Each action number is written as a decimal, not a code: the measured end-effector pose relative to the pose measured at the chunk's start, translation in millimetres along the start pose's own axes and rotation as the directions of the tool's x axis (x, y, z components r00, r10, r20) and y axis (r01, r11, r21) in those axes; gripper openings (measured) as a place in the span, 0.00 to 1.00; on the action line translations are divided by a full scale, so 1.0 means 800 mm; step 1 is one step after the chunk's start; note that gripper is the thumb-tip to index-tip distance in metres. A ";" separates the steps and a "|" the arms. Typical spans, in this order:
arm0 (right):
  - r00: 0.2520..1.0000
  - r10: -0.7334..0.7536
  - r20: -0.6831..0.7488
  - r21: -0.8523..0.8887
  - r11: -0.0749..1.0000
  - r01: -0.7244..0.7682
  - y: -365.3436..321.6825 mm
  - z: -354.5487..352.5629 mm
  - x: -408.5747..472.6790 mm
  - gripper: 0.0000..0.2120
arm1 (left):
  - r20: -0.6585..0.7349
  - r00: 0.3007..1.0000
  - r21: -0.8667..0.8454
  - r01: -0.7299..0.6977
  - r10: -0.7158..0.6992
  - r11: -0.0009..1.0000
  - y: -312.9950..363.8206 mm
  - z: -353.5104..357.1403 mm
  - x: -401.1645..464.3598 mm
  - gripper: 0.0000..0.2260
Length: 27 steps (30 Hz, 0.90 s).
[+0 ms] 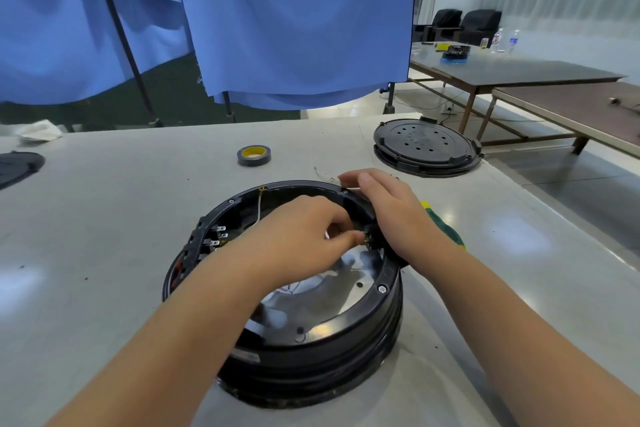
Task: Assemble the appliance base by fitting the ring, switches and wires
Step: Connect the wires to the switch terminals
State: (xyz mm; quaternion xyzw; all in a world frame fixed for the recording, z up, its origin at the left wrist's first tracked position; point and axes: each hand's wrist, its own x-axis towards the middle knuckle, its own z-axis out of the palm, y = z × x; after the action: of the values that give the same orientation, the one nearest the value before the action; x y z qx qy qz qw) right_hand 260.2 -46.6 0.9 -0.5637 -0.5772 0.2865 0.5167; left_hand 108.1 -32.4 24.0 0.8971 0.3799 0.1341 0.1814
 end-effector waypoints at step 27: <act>0.993 0.115 -0.020 -0.779 0.621 -0.088 0.058 -0.048 0.114 0.15 | -0.427 0.831 -0.319 0.230 -0.356 0.920 -0.086 -0.026 -0.050 0.12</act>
State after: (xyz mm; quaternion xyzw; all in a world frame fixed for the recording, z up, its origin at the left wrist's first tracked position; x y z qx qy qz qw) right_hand 327.1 39.3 -5.3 -0.7584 -0.6196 0.0468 0.1966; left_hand 29.5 -12.5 9.4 0.7358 0.5263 0.3684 0.2141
